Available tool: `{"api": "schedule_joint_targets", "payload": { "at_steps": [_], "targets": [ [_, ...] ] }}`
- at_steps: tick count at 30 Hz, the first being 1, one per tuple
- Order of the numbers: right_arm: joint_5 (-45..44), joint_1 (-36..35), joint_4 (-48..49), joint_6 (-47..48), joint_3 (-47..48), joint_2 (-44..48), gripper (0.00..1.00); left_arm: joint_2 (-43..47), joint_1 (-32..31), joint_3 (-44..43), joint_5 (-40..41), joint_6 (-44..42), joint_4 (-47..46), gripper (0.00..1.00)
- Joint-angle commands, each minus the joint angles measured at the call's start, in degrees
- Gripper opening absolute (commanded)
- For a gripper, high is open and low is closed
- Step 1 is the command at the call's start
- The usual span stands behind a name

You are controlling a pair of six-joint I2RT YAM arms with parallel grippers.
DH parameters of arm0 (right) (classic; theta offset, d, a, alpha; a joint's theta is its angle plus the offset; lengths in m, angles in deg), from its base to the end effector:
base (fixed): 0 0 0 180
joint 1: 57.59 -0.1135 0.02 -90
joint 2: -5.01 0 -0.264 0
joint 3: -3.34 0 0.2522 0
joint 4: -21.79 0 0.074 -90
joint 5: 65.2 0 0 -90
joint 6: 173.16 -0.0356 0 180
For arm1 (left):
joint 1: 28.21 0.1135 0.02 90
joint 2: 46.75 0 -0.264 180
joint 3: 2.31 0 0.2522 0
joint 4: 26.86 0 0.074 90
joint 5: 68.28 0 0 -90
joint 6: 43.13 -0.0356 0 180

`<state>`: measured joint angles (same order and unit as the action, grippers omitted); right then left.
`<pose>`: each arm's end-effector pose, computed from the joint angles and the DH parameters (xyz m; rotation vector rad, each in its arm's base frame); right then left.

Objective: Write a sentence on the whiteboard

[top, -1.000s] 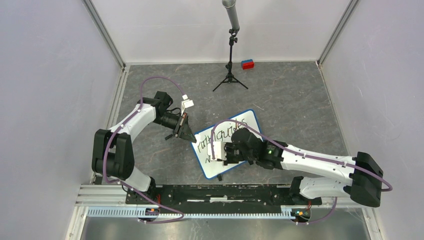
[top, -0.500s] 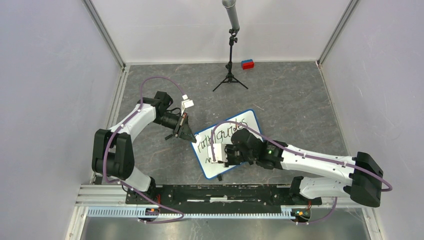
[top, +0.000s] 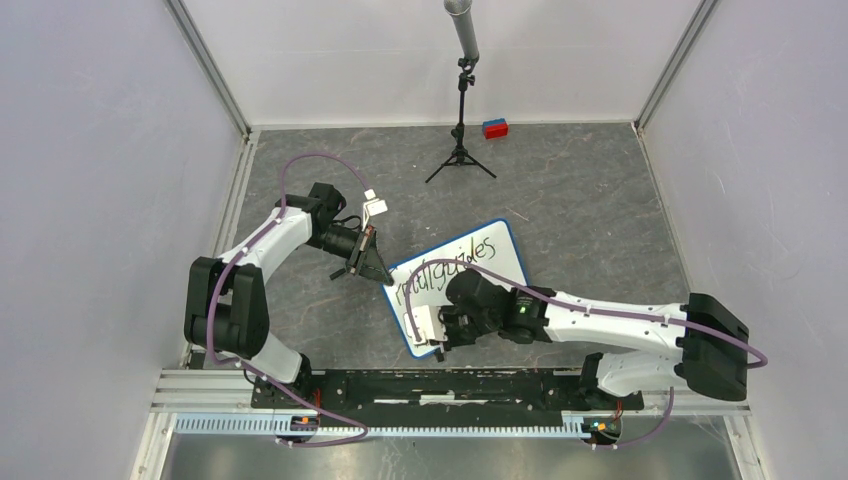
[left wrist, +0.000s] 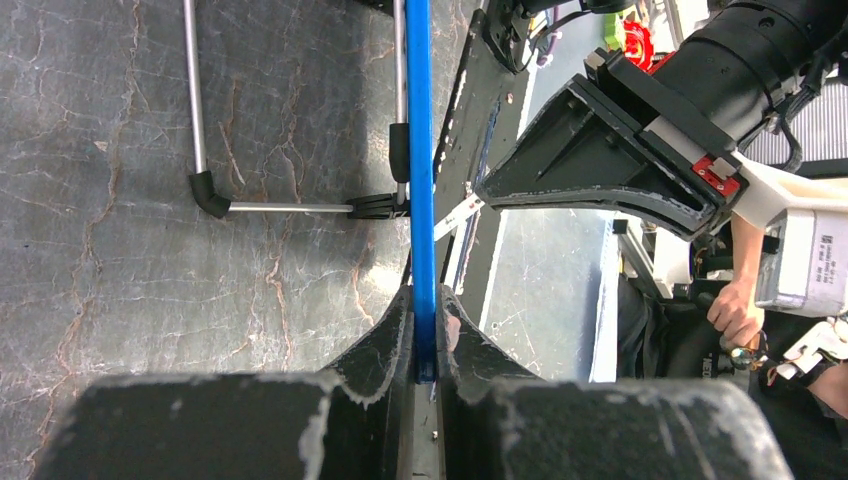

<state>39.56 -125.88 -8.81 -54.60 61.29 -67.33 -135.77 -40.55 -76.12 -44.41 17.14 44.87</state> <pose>0.0881 0.2457 0.2257 -1.8903 1.5038 0.6334 0.2505 -0.0881 0.2230 0.9266 2.2899 -1.5795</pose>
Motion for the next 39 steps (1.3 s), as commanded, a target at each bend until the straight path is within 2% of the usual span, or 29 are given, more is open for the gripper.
{"api": "schedule_joint_targets", "payload": {
  "at_steps": [1, 8, 18, 29, 39],
  "targets": [
    [-1.82, 0.00, 3.41, -0.34, 4.77, -0.74, 0.00, -1.16, -0.45, -0.77, 1.57, -2.87, -0.97, 0.02],
    [-6.04, 0.24, 2.48, 0.04, 4.92, 2.45, 0.00, -1.10, -0.47, -0.77, 1.53, -2.88, -0.97, 0.02],
    [-5.68, 0.35, 0.15, 0.71, 0.97, 6.12, 0.00, -0.77, -0.47, -0.67, 1.53, -3.04, -0.95, 0.02],
    [-8.65, 0.52, 1.68, 0.47, 0.11, 4.90, 0.00, -0.60, -0.45, -0.68, 1.53, -2.89, -0.96, 0.02],
    [-7.66, 2.28, 2.60, -0.26, 1.01, 4.93, 0.00, -0.73, -0.41, -0.68, 1.53, -2.90, -0.94, 0.02]
  ]
}}
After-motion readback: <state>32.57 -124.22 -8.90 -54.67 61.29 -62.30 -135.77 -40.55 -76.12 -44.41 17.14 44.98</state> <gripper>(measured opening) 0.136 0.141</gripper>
